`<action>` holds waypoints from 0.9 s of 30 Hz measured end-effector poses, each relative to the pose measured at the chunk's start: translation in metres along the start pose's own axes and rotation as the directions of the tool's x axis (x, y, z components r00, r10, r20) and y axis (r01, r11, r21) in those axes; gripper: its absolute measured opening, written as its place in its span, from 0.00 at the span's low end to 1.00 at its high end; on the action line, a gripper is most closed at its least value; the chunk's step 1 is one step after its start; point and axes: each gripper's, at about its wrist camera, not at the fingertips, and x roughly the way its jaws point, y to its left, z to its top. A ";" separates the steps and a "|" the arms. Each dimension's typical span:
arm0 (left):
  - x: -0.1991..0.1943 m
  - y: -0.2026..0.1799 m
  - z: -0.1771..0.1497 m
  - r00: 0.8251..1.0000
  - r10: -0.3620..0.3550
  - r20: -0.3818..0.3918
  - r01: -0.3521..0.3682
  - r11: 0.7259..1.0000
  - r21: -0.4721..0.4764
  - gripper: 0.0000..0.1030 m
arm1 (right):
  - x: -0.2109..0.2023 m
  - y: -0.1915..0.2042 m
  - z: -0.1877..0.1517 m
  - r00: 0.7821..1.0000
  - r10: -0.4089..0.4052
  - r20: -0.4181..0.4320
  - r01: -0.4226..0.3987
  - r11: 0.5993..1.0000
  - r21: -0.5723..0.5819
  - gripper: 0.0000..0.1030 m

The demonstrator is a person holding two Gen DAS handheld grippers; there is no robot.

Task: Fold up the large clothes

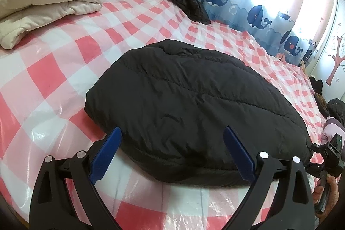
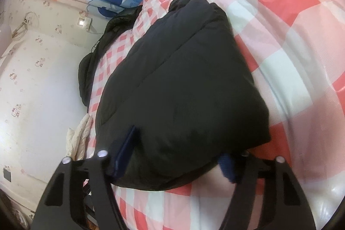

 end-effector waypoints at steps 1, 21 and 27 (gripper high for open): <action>-0.001 0.000 0.000 1.000 0.001 0.003 -0.001 1.000 0.001 0.89 | -0.001 0.001 0.000 1.000 -0.001 0.002 0.001 1.000 -0.005 0.59; -0.008 0.000 0.000 1.000 0.004 0.028 -0.004 1.000 -0.010 0.89 | -0.001 0.011 0.001 1.000 -0.006 0.008 0.006 0.997 -0.073 0.41; -0.010 -0.005 -0.001 0.999 0.015 0.044 -0.015 1.000 0.015 0.89 | -0.001 0.011 -0.001 1.000 -0.001 0.005 0.001 0.997 -0.072 0.41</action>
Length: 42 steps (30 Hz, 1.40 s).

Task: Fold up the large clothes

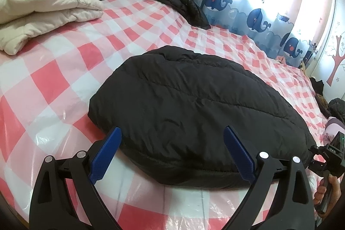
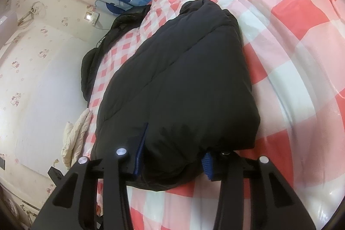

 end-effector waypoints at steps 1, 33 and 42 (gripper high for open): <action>0.000 0.000 0.000 1.000 -0.001 0.002 0.001 1.000 0.002 0.89 | 0.000 0.000 0.000 1.000 0.002 -0.003 -0.002 1.000 0.002 0.41; 0.014 0.033 0.000 0.981 -0.170 -0.089 0.147 0.963 -0.226 0.89 | 0.010 -0.012 -0.003 0.999 0.041 0.001 -0.041 0.998 0.045 0.43; 0.040 0.080 -0.017 0.954 -0.272 -0.127 0.174 0.846 -0.504 0.89 | -0.008 -0.027 -0.005 0.996 0.089 0.012 -0.090 0.986 0.140 0.67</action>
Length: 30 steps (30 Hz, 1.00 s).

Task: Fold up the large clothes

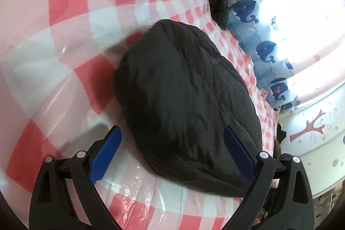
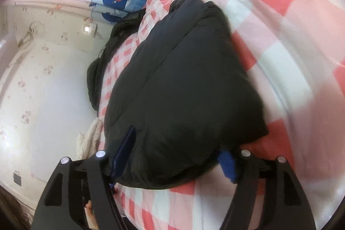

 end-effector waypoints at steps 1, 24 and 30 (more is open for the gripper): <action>0.002 0.000 -0.001 1.000 0.005 -0.005 -0.005 1.000 -0.002 0.89 | -0.003 -0.003 -0.001 1.000 0.011 0.007 -0.011 1.000 0.016 0.67; 0.038 0.004 0.011 0.985 -0.144 -0.098 0.129 0.981 -0.142 0.90 | -0.020 -0.006 0.000 0.998 -0.033 0.049 0.029 0.997 0.077 0.86; 0.044 0.014 0.008 0.990 -0.078 -0.114 0.060 0.987 -0.152 0.91 | -0.010 -0.005 0.003 0.999 -0.032 0.039 0.029 0.997 0.069 0.87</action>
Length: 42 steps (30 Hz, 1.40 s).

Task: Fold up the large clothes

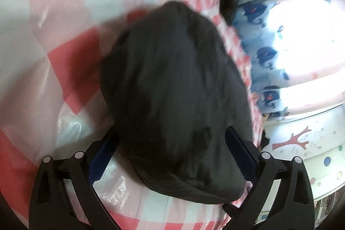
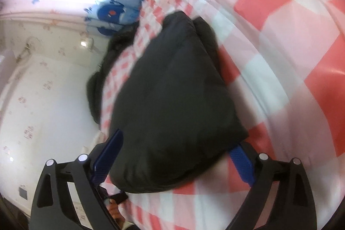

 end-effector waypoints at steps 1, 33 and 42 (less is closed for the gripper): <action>0.005 -0.006 0.000 1.000 0.019 -0.011 -0.019 0.999 0.026 0.91 | 0.003 -0.002 0.001 1.000 -0.008 -0.006 0.008 1.000 0.007 0.87; -0.080 -0.058 -0.081 0.973 -0.012 -0.229 0.068 0.969 0.239 0.14 | -0.118 0.040 -0.065 0.995 0.084 0.051 -0.074 0.981 -0.178 0.21; -0.114 -0.046 -0.110 0.975 -0.015 -0.221 0.072 0.965 0.251 0.15 | -0.153 0.015 -0.106 0.997 0.078 0.026 -0.074 0.987 -0.146 0.21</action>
